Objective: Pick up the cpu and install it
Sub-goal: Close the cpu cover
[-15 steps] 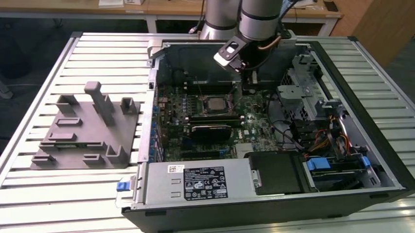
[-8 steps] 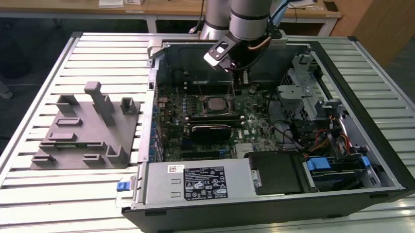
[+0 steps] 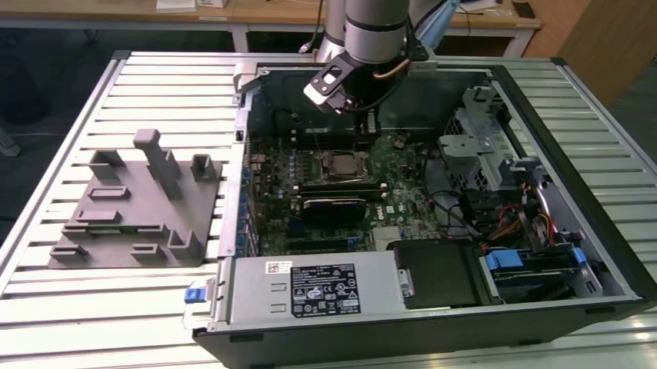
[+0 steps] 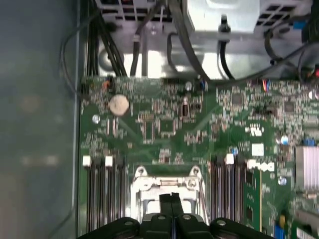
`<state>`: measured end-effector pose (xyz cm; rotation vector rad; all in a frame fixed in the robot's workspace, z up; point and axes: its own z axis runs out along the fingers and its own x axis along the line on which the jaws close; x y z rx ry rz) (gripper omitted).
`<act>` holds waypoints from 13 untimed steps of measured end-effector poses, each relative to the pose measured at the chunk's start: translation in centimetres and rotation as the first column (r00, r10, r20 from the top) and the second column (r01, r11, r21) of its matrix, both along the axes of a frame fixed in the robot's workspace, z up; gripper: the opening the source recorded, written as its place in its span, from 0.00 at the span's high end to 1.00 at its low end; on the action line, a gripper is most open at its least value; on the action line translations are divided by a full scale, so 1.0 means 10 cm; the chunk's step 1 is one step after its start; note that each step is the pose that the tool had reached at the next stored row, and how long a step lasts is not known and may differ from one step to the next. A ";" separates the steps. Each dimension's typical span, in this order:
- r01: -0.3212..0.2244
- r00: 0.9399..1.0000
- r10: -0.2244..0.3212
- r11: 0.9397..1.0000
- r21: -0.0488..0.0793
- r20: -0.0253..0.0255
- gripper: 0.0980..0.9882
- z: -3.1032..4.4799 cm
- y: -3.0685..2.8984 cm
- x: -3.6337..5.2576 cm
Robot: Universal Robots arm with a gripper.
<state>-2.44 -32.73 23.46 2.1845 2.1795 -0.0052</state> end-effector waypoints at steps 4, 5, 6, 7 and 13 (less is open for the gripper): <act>0.001 1.000 -0.001 1.000 0.000 0.000 0.99 -0.002 0.001 -0.085; 0.001 1.000 -0.001 1.000 0.000 0.000 0.99 -0.004 0.001 -0.099; 0.002 1.000 -0.002 1.000 0.000 0.000 0.99 -0.009 0.000 -0.110; 0.002 1.000 -0.002 1.000 0.000 0.000 0.99 -0.016 0.000 -0.120; 0.002 1.000 -0.002 1.000 0.000 0.000 0.99 -0.067 -0.010 -0.178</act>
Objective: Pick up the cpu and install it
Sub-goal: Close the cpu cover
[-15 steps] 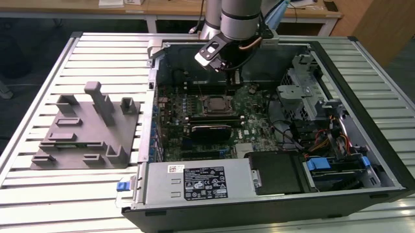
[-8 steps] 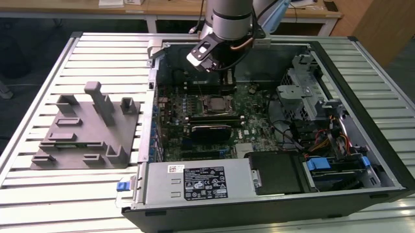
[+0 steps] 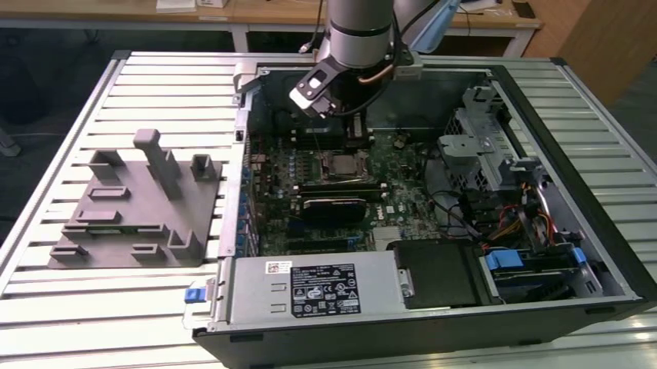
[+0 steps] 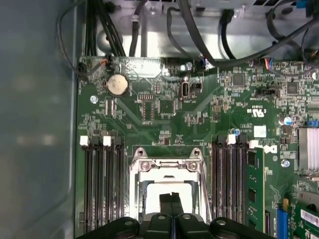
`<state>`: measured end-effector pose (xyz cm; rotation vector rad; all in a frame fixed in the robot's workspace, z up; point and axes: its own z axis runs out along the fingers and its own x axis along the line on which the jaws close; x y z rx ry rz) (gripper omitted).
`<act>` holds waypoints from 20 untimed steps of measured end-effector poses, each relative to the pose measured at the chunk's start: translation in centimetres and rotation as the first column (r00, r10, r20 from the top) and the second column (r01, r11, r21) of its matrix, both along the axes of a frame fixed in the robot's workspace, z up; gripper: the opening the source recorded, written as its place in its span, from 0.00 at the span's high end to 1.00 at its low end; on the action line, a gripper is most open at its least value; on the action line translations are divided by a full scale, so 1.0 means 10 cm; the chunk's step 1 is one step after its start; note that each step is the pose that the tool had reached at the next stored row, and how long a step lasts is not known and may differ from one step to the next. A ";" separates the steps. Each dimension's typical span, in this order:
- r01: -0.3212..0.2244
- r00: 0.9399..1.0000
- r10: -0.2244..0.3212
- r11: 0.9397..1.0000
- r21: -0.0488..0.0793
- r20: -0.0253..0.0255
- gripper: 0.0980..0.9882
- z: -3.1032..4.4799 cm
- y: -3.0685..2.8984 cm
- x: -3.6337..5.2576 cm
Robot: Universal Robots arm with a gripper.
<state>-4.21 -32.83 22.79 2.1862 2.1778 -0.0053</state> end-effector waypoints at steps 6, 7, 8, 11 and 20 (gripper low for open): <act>0.000 1.000 0.000 1.000 0.000 0.000 0.99 -0.035 -0.011 -0.055; 0.000 1.000 0.000 1.000 0.000 0.000 0.99 -0.035 -0.011 -0.055; 0.000 1.000 0.000 1.000 0.000 0.000 0.99 -0.035 -0.011 -0.056; 0.000 1.000 0.000 1.000 0.000 0.000 0.99 -0.036 -0.011 -0.057; -0.126 0.992 0.126 0.992 -0.002 0.000 0.99 -0.049 -0.011 -0.057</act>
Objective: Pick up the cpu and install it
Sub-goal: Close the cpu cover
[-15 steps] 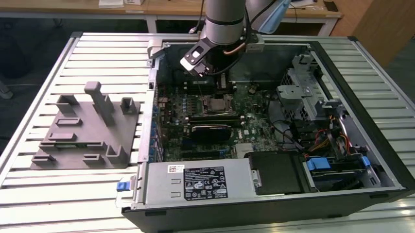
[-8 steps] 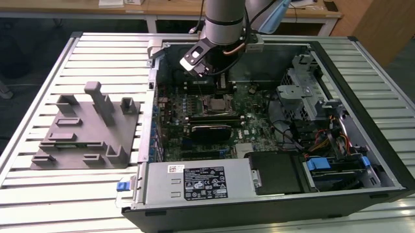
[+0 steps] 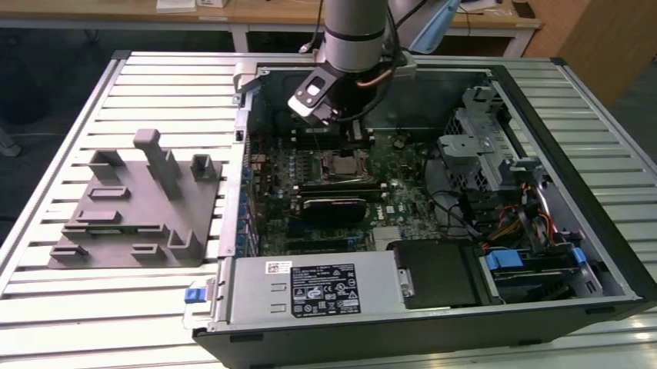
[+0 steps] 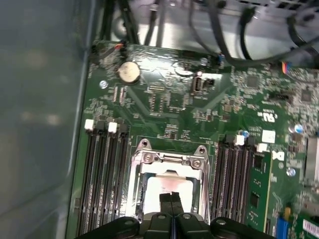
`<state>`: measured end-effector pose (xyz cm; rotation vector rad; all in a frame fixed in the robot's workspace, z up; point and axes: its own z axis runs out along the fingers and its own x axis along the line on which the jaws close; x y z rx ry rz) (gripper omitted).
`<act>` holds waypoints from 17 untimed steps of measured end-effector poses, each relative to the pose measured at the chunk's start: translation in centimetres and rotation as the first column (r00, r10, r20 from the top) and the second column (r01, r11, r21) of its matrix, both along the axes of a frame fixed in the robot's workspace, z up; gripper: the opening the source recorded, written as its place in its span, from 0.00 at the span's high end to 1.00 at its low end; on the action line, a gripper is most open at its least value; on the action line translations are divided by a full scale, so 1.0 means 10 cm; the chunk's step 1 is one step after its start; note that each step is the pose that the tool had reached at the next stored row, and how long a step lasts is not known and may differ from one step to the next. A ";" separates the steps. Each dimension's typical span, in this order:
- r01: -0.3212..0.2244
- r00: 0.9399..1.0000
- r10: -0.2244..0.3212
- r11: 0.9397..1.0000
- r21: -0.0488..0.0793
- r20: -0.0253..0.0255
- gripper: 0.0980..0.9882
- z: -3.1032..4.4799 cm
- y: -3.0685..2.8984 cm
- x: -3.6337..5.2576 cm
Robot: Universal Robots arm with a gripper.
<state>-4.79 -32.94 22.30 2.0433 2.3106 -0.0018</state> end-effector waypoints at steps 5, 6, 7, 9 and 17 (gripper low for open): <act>-0.091 0.996 0.091 0.996 -0.002 0.000 0.99 -0.009 0.000 0.000; -0.109 0.994 0.109 0.994 -0.002 0.000 0.99 -0.010 0.000 0.000; -0.127 0.992 0.127 0.992 -0.003 0.000 0.99 -0.012 0.000 0.000; -0.164 0.987 0.164 0.986 -0.004 0.000 0.99 -0.014 0.000 0.000; -0.305 0.952 0.305 0.952 -0.008 -0.001 0.99 -0.020 0.000 0.000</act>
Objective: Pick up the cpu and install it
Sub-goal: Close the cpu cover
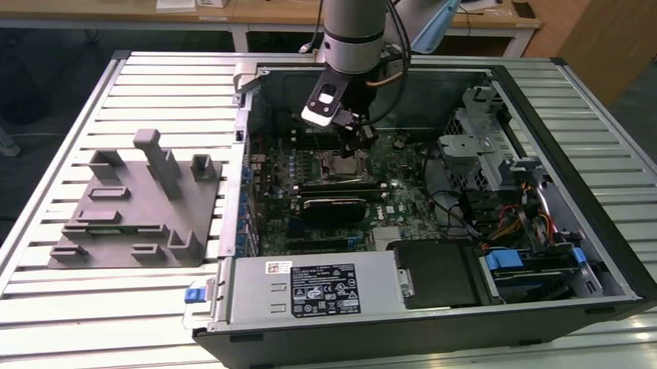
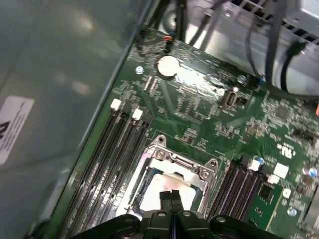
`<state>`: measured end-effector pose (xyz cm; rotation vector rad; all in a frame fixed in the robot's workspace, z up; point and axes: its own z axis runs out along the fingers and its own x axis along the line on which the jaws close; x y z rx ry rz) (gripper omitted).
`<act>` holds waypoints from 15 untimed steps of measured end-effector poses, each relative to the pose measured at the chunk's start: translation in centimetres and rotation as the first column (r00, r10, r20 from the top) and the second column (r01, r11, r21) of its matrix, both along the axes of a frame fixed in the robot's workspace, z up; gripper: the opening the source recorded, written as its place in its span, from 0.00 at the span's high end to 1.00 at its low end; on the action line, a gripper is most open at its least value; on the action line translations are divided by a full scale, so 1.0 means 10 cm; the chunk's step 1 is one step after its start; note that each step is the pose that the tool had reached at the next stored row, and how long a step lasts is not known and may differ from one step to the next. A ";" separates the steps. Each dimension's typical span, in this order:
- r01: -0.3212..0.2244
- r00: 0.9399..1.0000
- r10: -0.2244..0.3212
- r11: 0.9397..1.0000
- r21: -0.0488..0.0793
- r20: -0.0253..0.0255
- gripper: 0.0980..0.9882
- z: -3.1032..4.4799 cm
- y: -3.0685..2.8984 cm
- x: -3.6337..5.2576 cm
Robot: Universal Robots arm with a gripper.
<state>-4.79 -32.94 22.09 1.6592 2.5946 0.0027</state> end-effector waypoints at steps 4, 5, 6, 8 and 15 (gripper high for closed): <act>-0.061 0.998 0.061 0.998 0.000 0.000 0.99 -0.001 0.000 0.000; -0.077 0.997 0.077 0.997 0.000 0.000 0.99 -0.001 0.000 0.000; -0.094 0.996 0.094 0.996 -0.001 0.000 0.99 -0.002 0.000 0.000; -0.132 0.991 0.132 0.991 -0.003 0.000 0.99 -0.002 0.000 0.000; -0.244 0.970 0.244 0.970 -0.006 -0.001 0.99 -0.002 0.000 -0.001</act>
